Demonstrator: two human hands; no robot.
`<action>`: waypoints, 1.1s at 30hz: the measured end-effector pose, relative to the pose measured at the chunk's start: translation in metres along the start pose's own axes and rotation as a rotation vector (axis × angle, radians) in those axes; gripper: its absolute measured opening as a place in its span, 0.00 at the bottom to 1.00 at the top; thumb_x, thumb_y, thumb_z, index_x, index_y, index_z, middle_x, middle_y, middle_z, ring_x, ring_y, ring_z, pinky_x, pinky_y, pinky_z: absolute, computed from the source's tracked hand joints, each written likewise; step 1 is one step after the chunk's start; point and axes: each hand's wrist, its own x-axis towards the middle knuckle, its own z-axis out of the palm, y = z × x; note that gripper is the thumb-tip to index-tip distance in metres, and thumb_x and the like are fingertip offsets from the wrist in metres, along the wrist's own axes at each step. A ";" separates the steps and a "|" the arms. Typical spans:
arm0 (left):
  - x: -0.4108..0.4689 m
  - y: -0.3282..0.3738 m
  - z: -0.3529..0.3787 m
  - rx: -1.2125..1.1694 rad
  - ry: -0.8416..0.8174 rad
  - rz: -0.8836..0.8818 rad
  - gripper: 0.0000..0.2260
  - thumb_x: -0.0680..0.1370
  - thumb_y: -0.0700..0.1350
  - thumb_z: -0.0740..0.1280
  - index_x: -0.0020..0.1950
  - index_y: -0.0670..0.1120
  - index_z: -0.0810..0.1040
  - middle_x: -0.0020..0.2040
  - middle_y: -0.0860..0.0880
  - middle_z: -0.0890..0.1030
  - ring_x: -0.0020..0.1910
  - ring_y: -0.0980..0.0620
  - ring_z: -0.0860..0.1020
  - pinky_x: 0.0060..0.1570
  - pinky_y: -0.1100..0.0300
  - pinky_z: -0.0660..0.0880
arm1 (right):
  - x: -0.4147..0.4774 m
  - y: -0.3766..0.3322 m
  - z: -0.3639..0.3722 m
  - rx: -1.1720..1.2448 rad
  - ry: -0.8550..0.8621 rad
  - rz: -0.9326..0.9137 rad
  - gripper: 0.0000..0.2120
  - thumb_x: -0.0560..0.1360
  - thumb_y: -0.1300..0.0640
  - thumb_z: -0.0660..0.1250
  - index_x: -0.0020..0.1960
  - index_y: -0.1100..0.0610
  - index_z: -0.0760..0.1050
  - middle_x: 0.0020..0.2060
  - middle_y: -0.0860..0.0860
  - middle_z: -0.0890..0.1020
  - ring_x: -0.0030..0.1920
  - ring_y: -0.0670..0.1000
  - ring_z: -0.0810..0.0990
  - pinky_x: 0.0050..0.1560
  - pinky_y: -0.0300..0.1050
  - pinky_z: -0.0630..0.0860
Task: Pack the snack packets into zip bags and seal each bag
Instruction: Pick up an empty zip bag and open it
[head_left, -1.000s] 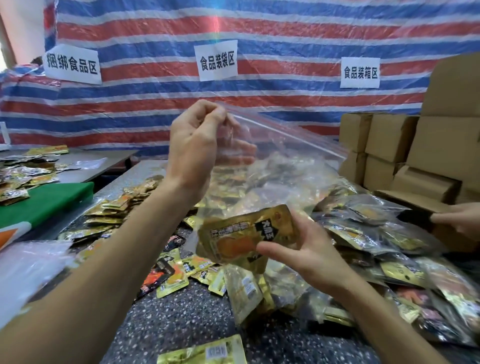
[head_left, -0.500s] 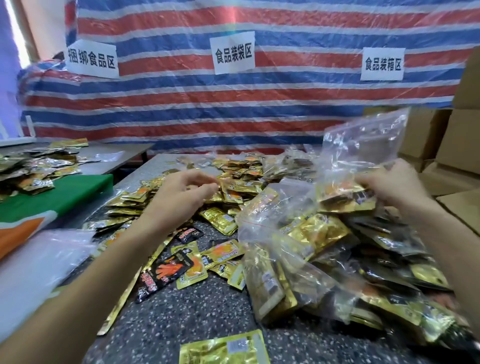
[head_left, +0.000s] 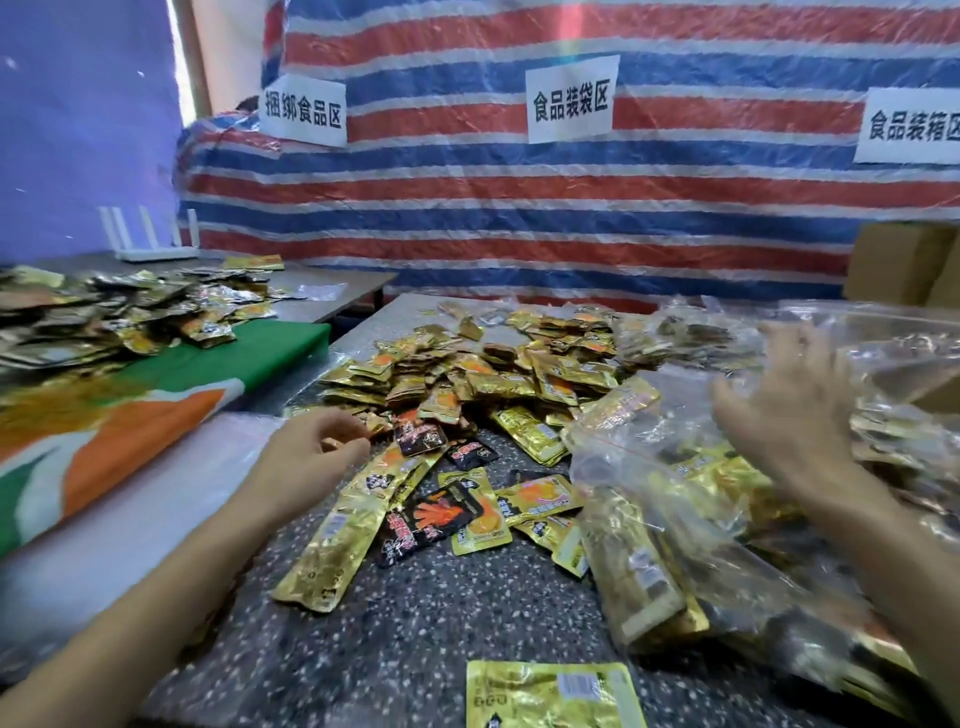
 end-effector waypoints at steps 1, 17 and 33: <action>0.002 -0.016 -0.005 0.111 0.038 -0.040 0.01 0.77 0.47 0.71 0.47 0.53 0.81 0.52 0.52 0.84 0.52 0.49 0.81 0.48 0.55 0.75 | -0.010 -0.013 0.007 0.043 -0.034 -0.081 0.27 0.74 0.54 0.71 0.69 0.61 0.69 0.68 0.63 0.70 0.68 0.64 0.67 0.68 0.63 0.66; -0.013 -0.093 -0.043 0.472 0.220 -0.355 0.15 0.77 0.44 0.64 0.30 0.45 0.75 0.31 0.45 0.79 0.35 0.42 0.78 0.37 0.55 0.73 | -0.108 -0.096 0.062 0.537 -0.500 -0.458 0.08 0.77 0.57 0.70 0.52 0.46 0.77 0.54 0.43 0.77 0.58 0.43 0.76 0.60 0.41 0.73; -0.084 0.048 0.007 0.351 0.172 1.056 0.15 0.73 0.32 0.60 0.45 0.42 0.86 0.47 0.48 0.86 0.46 0.50 0.85 0.50 0.54 0.81 | -0.099 -0.101 0.017 1.079 -1.255 0.419 0.29 0.65 0.36 0.77 0.46 0.62 0.81 0.37 0.56 0.84 0.31 0.52 0.81 0.30 0.42 0.76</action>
